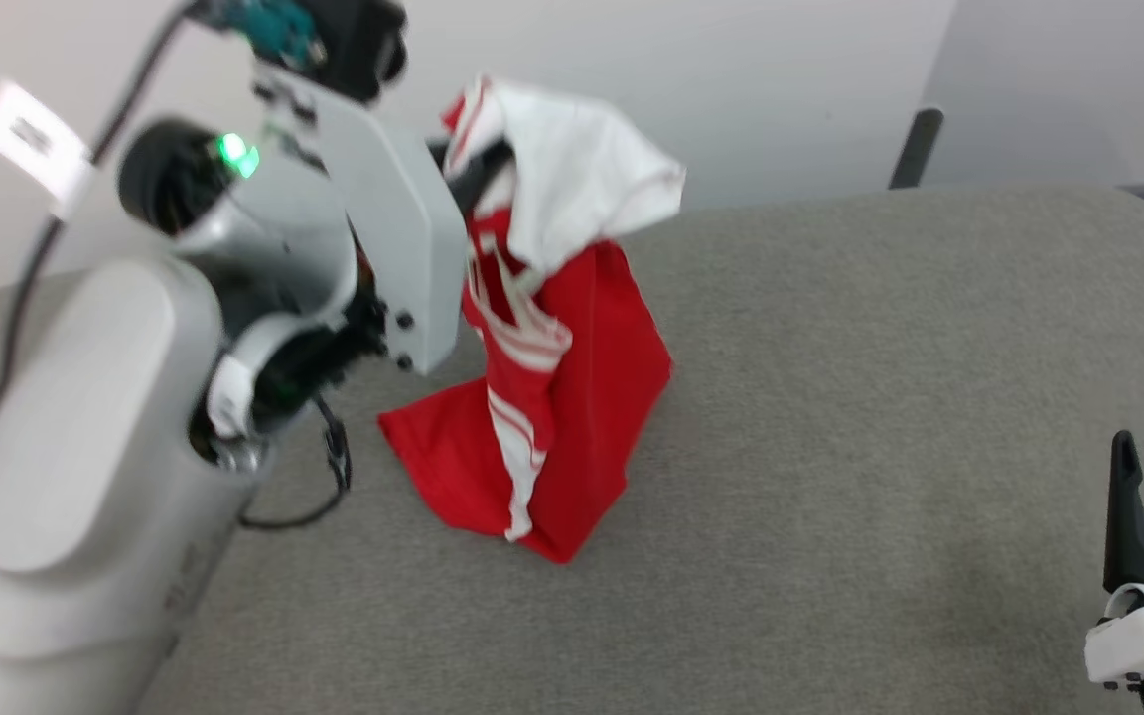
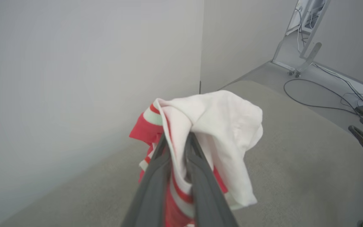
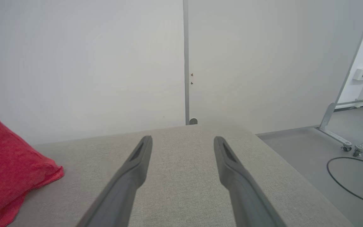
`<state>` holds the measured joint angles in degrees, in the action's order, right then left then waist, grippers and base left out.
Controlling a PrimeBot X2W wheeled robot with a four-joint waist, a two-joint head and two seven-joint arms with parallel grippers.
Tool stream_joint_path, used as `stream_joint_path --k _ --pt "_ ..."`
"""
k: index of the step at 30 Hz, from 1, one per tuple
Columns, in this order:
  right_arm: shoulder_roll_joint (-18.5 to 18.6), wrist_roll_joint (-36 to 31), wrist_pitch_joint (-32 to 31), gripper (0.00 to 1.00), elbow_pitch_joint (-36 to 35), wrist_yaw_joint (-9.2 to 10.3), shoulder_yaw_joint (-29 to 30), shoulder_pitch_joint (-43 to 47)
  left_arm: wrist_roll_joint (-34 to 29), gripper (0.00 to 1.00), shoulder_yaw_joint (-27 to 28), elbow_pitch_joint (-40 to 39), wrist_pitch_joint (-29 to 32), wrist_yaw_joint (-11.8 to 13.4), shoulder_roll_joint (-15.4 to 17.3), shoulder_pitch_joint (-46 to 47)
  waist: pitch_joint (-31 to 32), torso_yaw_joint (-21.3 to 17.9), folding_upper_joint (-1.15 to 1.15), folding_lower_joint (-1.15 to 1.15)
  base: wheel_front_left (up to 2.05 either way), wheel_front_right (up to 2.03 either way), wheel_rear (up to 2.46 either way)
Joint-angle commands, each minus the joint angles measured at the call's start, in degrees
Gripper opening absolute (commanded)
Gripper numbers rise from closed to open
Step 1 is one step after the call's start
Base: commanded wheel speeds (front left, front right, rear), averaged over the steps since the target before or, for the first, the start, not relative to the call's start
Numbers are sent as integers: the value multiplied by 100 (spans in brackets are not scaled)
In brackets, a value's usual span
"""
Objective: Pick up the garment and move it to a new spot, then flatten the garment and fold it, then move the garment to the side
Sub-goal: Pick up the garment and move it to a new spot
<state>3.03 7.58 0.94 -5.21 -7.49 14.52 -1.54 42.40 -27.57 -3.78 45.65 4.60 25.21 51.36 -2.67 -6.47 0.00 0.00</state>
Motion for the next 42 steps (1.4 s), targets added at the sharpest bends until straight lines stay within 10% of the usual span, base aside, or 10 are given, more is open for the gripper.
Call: stream_joint_path --k 1,18,25,42 --pt "-20 70 38 100 55 0 -10 -38 -10 0 -29 20 -4 33 15 -157 -184 -199 0 0 0 0 0" --pt "-20 144 448 100 909 0 -344 -245 228 0 -639 1405 -157 -250 -72 -1561 -356 -290 0 0 0 0 0" --pt "-19 -23 407 100 849 0 -449 -205 360 99 -617 1762 -424 -518 -211 -1475 -81 -75 0 0 0 0 0" --pt "124 -20 126 100 583 0 -1043 54 188 100 247 952 -2154 -302 375 -2356 701 650 0 0 0 0 0"
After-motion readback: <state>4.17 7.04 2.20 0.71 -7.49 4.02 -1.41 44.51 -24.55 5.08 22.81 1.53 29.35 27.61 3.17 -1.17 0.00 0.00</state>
